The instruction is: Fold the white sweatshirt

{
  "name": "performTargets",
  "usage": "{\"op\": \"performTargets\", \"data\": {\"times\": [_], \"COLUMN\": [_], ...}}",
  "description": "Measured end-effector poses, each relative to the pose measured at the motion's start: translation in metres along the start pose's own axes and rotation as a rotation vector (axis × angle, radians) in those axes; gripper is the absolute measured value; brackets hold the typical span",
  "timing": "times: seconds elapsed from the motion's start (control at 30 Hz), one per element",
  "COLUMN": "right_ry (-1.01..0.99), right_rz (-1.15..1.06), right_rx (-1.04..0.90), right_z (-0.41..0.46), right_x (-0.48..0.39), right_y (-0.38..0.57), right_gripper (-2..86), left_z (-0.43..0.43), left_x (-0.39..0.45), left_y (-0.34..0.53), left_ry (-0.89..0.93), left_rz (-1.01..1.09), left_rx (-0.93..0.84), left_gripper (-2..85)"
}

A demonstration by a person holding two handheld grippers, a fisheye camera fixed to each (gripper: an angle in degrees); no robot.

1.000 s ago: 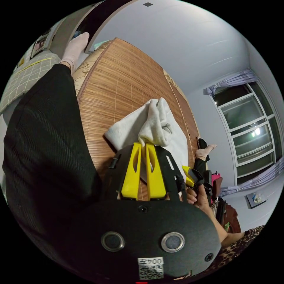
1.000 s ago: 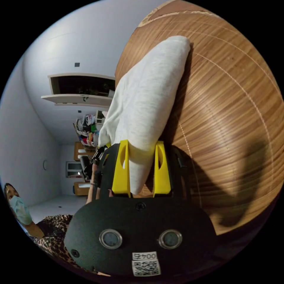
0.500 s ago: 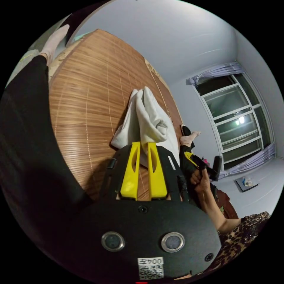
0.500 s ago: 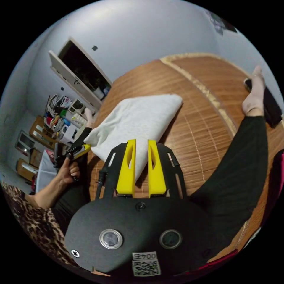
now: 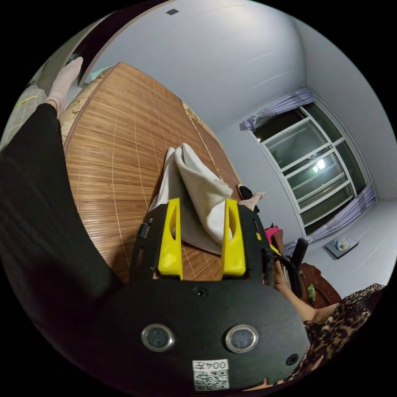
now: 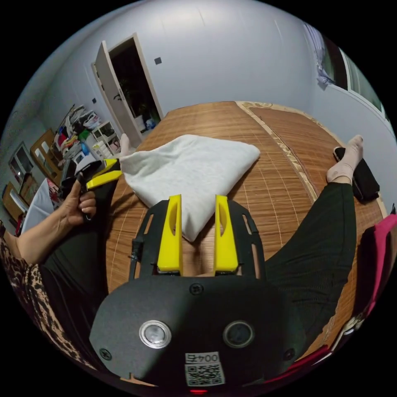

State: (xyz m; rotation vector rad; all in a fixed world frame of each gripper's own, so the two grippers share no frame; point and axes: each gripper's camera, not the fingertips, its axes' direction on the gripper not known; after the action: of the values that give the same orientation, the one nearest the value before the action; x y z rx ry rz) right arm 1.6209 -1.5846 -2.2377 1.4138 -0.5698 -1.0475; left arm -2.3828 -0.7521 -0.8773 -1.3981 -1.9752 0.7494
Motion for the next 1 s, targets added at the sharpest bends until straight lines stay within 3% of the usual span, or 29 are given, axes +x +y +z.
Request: {"op": "performTargets", "data": {"times": [0.27,0.47,0.67,0.87,1.0], "right_ry": [0.085,0.111,0.129,0.122,0.074], "right_rz": [-0.197,-0.274,-0.313,-0.289,-0.213], "right_rx": [-0.097,-0.169,-0.272,-0.292,-0.255], "right_z": [0.029,0.054,0.083,0.096,0.084], "right_x": [-0.064,-0.092,-0.105,-0.104,-0.091], "right_y": [0.014,0.021,0.023,0.02,0.017], "right_gripper": [11.9,12.1,11.2,10.3,9.6], "left_z": [0.039,0.059,0.092,0.09,0.053], "left_x": [-0.007,0.021,-0.044,-0.072,-0.045], "left_y": [-0.005,-0.004,0.017,0.028,0.05], "left_ry": [-0.12,-0.326,-0.387,-0.25,-0.309], "left_rz": [0.03,0.149,-0.04,-0.124,-0.091], "left_rx": [-0.122,-0.125,-0.201,-0.135,0.07], "left_gripper": [16.3,6.2,4.2,4.6,4.3]}}
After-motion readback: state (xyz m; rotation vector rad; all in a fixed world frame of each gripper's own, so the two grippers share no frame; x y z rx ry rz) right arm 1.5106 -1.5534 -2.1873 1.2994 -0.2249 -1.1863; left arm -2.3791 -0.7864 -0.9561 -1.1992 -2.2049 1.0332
